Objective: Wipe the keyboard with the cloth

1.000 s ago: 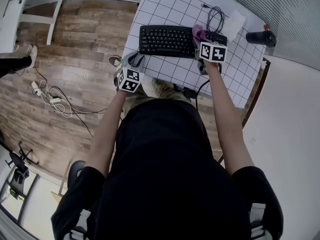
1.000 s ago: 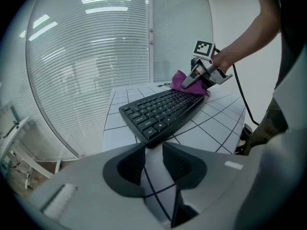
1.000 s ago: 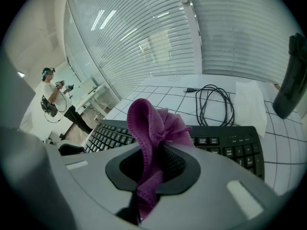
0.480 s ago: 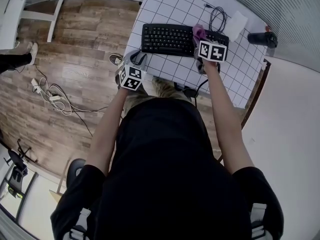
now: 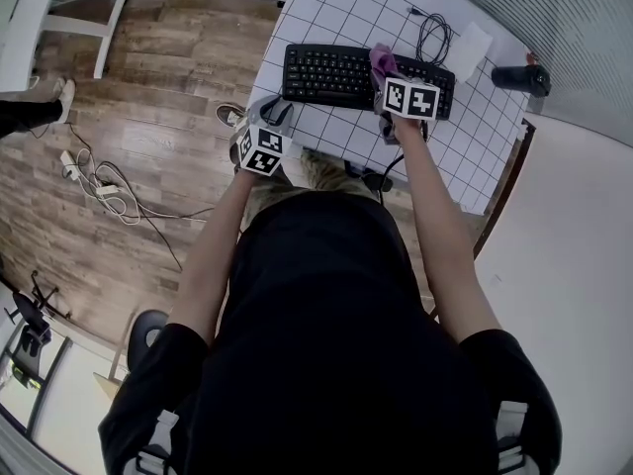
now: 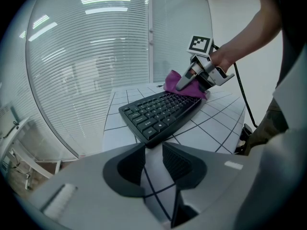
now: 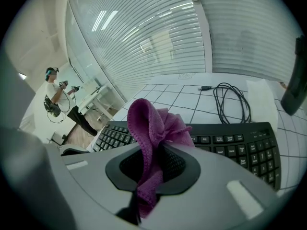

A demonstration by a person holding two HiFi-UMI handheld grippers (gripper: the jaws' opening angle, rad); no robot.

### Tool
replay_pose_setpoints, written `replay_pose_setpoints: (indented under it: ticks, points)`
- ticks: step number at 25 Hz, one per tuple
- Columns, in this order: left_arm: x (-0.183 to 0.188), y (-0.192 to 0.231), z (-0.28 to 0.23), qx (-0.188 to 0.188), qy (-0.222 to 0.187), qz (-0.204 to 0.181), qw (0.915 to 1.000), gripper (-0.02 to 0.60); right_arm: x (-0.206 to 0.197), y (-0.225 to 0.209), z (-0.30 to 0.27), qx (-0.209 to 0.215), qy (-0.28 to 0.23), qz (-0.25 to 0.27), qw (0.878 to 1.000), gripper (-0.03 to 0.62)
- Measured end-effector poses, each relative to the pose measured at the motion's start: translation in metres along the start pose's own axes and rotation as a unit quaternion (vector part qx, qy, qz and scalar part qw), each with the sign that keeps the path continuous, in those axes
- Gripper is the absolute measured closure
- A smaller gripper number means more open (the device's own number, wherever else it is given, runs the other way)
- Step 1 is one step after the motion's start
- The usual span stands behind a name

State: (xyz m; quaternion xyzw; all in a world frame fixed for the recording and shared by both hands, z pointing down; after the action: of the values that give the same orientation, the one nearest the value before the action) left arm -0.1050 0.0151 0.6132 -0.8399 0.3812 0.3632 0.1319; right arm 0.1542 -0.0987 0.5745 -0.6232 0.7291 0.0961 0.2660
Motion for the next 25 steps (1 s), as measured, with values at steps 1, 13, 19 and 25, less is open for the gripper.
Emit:
replay_pose_setpoints:
  ticks: [1,13,19,25]
  points:
    - [0.0,0.0,0.0,0.0,0.0,0.0,1.0,0.469,0.0,0.002,0.0,0.0,0.0,0.001,1.0,0.528]
    - [0.0,0.0,0.0,0.001,0.001,0.0,1.0,0.469,0.001,0.006,-0.001,-0.001,-0.001,0.0,1.0,0.528]
    - [0.0,0.0,-0.001,0.001,0.001,0.0,1.0,0.469,0.002,0.017,-0.006,0.014,0.0,0.008,1.0,0.528]
    - [0.001,0.0,-0.001,0.001,0.001,0.0,1.0,0.469,0.004,0.023,-0.008,0.021,0.002,0.013,1.0,0.528]
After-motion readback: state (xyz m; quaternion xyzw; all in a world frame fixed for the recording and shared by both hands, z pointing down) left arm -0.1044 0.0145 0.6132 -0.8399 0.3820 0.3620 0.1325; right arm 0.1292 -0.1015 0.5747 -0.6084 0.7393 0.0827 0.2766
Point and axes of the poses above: the fingertips, and each gripper's own axes: z backward along the fingers, y to its left, x out of its top, the point moved 7 cm from there along z, backward along the fingers, and after that the axes turned 7 degrees about -x, right-handed, at the moved point
